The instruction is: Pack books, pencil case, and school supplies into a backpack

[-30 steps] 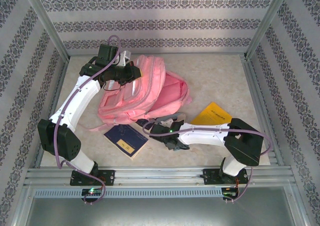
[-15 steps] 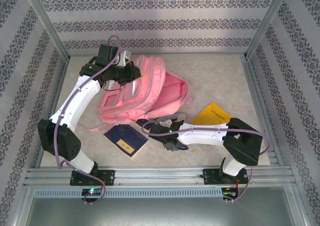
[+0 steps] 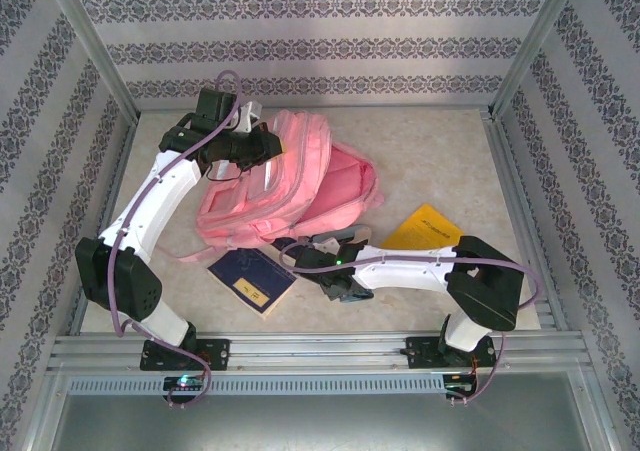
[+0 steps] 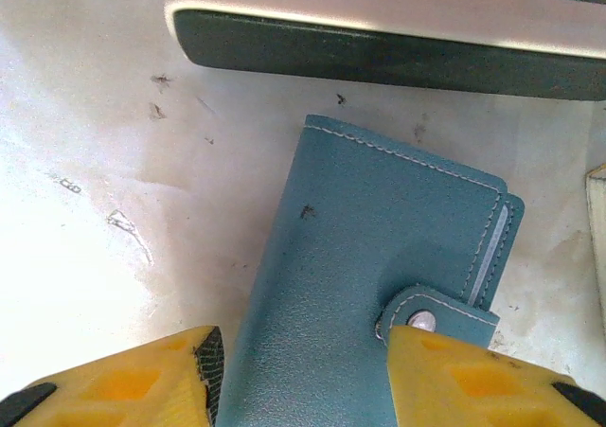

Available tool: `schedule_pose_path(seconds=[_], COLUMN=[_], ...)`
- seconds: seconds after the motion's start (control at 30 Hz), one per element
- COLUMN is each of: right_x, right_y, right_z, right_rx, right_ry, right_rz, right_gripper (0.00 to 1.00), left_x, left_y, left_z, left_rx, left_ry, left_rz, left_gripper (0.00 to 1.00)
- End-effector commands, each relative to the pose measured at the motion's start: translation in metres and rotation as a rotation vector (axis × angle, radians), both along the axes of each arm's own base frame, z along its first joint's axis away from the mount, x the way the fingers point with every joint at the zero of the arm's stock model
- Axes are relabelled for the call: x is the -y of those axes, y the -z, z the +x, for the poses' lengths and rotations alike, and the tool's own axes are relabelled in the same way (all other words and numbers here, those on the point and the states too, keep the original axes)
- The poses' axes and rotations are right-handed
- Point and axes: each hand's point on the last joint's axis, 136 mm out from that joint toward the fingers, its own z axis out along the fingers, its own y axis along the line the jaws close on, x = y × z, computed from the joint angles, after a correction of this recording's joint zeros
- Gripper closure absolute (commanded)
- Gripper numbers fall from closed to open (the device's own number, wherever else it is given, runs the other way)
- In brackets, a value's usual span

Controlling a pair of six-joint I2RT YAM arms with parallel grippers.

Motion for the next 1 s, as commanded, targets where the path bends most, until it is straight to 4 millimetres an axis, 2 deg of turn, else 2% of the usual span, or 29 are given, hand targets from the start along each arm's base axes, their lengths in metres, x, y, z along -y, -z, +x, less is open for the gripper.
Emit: schedule_pose_path(seconds=[0.0, 0.17, 0.27, 0.3, 0.4, 0.53, 0.77, 0.87, 0.97], right_x=[-0.002, 0.014, 0.027, 0.031, 0.038, 0.032, 0.021, 0.026, 0.037], right_y=[0.004, 0.013, 0.008, 0.006, 0.000, 0.001, 0.014, 0.023, 0.033], right_z=[0.000, -0.003, -0.003, -0.002, -0.002, -0.005, -0.006, -0.004, -0.001], right_rx=[0.001, -0.014, 0.007, 0.015, 0.029, 0.010, -0.023, -0.030, -0.046], right_ry=[-0.017, 0.003, 0.025, 0.032, 0.043, 0.037, 0.011, 0.021, 0.049], right_rz=[-0.033, -0.116, -0.155, -0.164, -0.177, -0.135, -0.118, -0.150, -0.184], right_gripper=[0.49, 0.52, 0.56, 0.61, 0.64, 0.64, 0.57, 0.58, 0.63], left_x=[0.009, 0.009, 0.008, 0.008, 0.009, 0.009, 0.008, 0.008, 0.007], left_y=[-0.038, -0.037, -0.037, -0.038, -0.038, -0.039, -0.038, -0.038, -0.039], left_z=[-0.005, -0.006, -0.006, -0.006, -0.006, -0.006, -0.007, -0.009, -0.010], left_rx=[0.116, 0.114, 0.113, 0.115, 0.117, 0.118, 0.118, 0.117, 0.120], left_ry=[0.046, 0.045, 0.042, 0.044, 0.045, 0.045, 0.045, 0.044, 0.045], left_rz=[-0.059, -0.058, -0.058, -0.058, -0.059, -0.062, -0.061, -0.060, -0.058], left_gripper=[1.00, 1.00, 1.00, 1.00, 1.00, 1.00, 1.00, 1.00, 1.00])
